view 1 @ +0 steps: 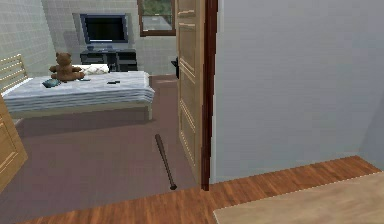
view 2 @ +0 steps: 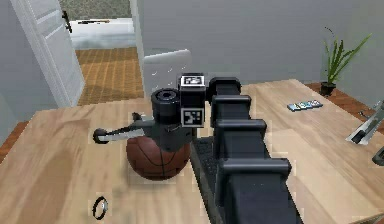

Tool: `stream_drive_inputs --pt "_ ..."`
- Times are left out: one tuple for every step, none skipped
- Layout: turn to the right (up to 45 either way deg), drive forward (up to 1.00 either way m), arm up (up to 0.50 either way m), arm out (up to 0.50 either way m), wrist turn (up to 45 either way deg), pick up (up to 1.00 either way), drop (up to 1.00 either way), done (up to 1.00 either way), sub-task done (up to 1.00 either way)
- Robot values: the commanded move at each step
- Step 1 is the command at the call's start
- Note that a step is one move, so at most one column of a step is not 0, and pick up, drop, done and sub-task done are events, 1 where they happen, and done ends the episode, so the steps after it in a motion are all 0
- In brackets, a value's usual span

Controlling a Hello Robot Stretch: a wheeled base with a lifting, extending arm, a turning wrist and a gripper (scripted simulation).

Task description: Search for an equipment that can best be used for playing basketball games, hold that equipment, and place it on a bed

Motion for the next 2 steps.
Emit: stream_drive_inputs --pt "0.0 0.0 0.0 0.0 21.0 0.0 0.0 0.0 0.0" --pt "0.0 0.0 -0.2 0.0 0.0 0.0 0.0 0.0 0.0"
